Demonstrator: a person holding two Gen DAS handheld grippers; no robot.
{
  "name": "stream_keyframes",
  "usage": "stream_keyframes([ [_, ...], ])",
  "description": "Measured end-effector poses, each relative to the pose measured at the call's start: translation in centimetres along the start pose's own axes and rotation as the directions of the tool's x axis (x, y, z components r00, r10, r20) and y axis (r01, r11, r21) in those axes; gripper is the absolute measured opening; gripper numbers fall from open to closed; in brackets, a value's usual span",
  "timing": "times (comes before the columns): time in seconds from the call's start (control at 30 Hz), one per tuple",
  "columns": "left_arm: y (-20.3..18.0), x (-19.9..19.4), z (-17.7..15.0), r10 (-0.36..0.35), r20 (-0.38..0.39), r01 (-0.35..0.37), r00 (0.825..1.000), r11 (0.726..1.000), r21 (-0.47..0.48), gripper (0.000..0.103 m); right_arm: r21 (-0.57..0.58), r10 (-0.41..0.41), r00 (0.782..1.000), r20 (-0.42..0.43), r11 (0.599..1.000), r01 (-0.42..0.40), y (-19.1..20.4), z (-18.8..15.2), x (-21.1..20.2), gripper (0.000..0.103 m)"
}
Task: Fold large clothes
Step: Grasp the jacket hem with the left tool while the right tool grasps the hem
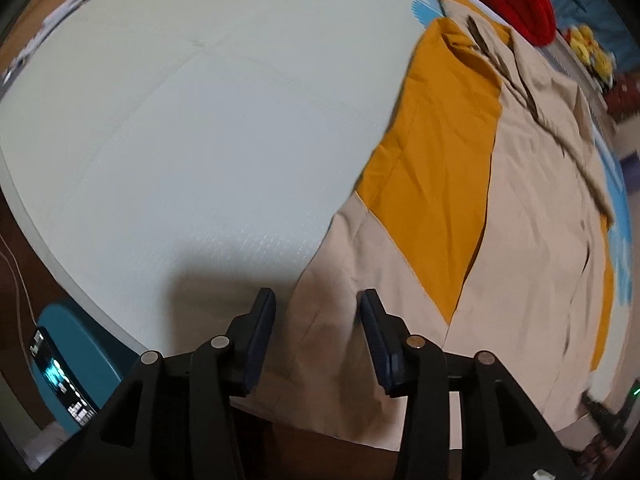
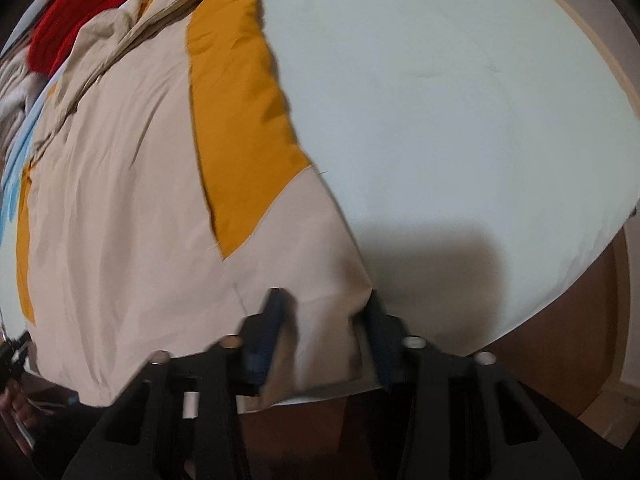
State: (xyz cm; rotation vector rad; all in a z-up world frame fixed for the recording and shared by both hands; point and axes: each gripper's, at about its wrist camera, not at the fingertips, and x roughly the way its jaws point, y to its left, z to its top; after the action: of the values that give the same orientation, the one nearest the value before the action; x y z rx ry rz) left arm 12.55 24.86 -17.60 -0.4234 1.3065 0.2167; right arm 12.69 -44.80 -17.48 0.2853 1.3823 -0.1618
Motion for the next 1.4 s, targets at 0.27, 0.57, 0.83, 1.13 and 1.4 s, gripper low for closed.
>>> stream_keyframes([
  [0.27, -2.1, -3.4, -1.9, 0.037, 0.042, -0.043, 0.998, 0.988, 0.15, 0.003, 0.013, -0.012, 0.998, 0.054, 1.0, 0.011, 0.1, -0.5, -2.5, 0.005],
  [0.57, -0.6, -1.1, -1.2, 0.026, -0.058, -0.021, 0.998, 0.997, 0.079, 0.019, 0.063, -0.09, 0.996, 0.008, 0.994, 0.089, -0.9, -0.8, -2.0, 0.012],
  [0.83, -1.5, 0.1, -1.7, 0.078, -0.05, -0.072, 0.996, 0.99, 0.122, 0.033, 0.052, -0.093, 0.995, 0.021, 0.994, 0.092, -0.1, -0.4, -1.7, 0.043],
  [1.13, -3.6, 0.2, -2.1, 0.118, -0.021, -0.111, 0.993, 0.97, 0.217, 0.008, -0.03, -0.091, 0.995, 0.051, 0.995, 0.093, 2.3, -0.4, -2.4, 0.007],
  [1.4, -4.0, 1.1, -2.5, 0.137, -0.026, -0.127, 0.99, 0.962, 0.243, 0.009, -0.012, -0.094, 0.995, 0.026, 0.996, 0.094, 1.6, -0.4, -2.1, 0.015],
])
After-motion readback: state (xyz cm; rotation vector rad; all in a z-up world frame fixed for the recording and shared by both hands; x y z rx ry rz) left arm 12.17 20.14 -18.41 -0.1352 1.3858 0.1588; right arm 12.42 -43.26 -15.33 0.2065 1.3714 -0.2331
